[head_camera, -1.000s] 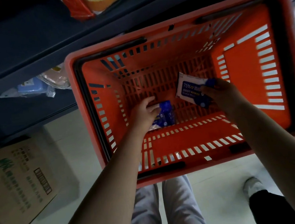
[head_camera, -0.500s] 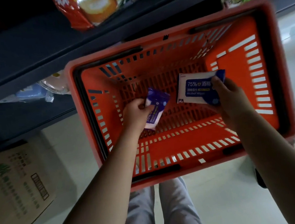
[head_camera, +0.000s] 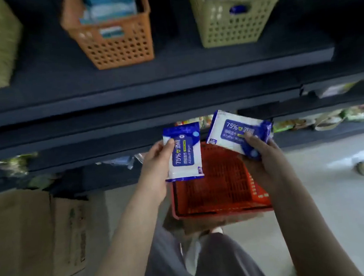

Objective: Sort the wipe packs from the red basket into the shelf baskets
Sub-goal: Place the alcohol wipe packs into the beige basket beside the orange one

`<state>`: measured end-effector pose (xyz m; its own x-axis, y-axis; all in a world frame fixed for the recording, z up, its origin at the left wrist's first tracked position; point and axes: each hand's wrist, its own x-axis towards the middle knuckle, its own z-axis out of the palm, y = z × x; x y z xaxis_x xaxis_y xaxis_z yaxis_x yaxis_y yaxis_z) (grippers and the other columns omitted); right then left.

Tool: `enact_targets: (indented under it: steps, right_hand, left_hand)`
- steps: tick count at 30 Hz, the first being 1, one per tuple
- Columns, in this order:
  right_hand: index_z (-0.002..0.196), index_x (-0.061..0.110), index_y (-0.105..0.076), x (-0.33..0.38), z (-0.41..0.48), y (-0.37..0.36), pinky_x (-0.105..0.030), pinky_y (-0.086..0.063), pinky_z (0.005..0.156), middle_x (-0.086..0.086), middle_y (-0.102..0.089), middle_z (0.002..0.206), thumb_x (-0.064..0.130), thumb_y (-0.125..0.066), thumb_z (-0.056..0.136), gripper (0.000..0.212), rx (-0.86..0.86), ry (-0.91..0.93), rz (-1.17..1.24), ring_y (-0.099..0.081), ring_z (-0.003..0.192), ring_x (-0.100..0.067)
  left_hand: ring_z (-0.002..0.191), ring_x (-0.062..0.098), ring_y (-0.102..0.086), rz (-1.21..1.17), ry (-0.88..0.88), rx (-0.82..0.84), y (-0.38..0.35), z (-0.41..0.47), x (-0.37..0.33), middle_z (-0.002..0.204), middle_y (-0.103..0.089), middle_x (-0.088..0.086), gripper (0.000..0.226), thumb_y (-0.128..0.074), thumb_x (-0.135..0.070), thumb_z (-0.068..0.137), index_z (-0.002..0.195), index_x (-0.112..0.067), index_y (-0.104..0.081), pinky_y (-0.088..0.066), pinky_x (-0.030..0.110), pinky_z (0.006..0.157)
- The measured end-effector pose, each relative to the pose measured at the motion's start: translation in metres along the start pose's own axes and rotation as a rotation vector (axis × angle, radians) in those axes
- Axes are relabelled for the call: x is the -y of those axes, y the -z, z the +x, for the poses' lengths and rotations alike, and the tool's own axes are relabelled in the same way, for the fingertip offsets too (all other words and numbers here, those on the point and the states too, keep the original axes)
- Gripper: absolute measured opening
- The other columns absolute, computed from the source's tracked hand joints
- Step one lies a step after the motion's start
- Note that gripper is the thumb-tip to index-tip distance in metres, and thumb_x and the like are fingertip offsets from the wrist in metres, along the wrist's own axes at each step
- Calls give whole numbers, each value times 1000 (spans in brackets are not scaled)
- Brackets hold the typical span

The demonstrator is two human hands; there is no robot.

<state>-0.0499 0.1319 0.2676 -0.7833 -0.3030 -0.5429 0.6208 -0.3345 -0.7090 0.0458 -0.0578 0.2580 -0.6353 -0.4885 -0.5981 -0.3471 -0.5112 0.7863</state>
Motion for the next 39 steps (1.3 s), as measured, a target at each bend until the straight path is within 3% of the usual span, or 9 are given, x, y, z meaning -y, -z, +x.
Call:
enact_targets:
  steps: [2, 3, 8, 12, 17, 23, 28, 33, 39]
  right_hand:
    - [106, 12, -62, 11, -20, -31, -32, -60, 65, -13, -70, 102, 6, -60, 90, 17, 34, 55, -71, -72, 83, -20]
    - [105, 13, -61, 16, -28, -47, -29, -59, 65, -10, -69, 102, 7, -60, 91, 16, 52, 82, -113, -72, 82, -17]
    - [110, 15, -60, 38, -57, -135, -32, -59, 73, -5, -72, 103, 6, -62, 88, 24, 154, 134, -91, -71, 92, -18]
    - [103, 16, -62, 27, -74, -212, -32, -60, 71, -3, -74, 97, 11, -60, 90, 14, 210, 151, -10, -72, 85, -15]
    - [103, 17, -63, -16, -85, -292, -31, -60, 70, -5, -75, 99, 10, -58, 91, 14, 249, 151, 6, -73, 83, -15]
    - [117, 12, -60, -47, -82, -346, -34, -59, 79, -9, -70, 116, 14, -56, 92, 26, 307, 127, 66, -70, 99, -20]
    - [112, 9, -63, -44, -67, -364, -35, -56, 90, -11, -70, 116, 10, -55, 94, 20, 234, 241, 33, -67, 104, -21]
    - [100, 9, -68, -11, -37, -362, -31, -58, 82, -9, -74, 101, 7, -62, 89, 12, 12, 449, -61, -71, 89, -18]
    - [90, 14, -70, 52, 32, -341, -35, -58, 80, -8, -75, 94, 14, -70, 85, 5, -203, 549, -40, -71, 88, -22]
  left_hand:
    - [66, 12, -70, -65, -27, 35, 17, -27, -29, 83, -75, 0, 5, -62, -23, 93, 95, -19, -64, -55, 32, 69]
    - [67, 13, -70, -92, -54, 54, 28, -38, -44, 86, -75, 2, 5, -62, -19, 92, 96, -18, -65, -54, 31, 68]
    - [76, 19, -71, -142, -169, 144, 89, -74, -118, 92, -75, 6, 17, -61, -8, 91, 106, -15, -63, -52, 31, 66]
    - [81, 19, -72, -205, -220, 153, 149, -78, -168, 94, -74, 9, 15, -57, 2, 90, 100, -9, -60, -56, 32, 70]
    - [88, 21, -71, -222, -295, 163, 229, -70, -209, 102, -73, 11, 17, -57, 1, 91, 104, -9, -60, -54, 33, 76]
    - [91, 17, -71, -260, -372, 129, 287, -53, -236, 106, -74, 7, 27, -62, -8, 90, 116, -11, -64, -54, 32, 79]
    - [85, 21, -73, -253, -320, 70, 289, -21, -254, 103, -74, 8, 29, -70, -15, 85, 113, -14, -63, -59, 42, 76]
    - [80, 19, -73, -157, -315, 138, 249, 22, -283, 97, -75, 6, 19, -68, -15, 86, 106, -15, -64, -61, 38, 66]
    - [90, 24, -72, -24, -341, 266, 160, 86, -325, 101, -75, 8, 20, -62, -14, 92, 111, -15, -65, -59, 42, 74]
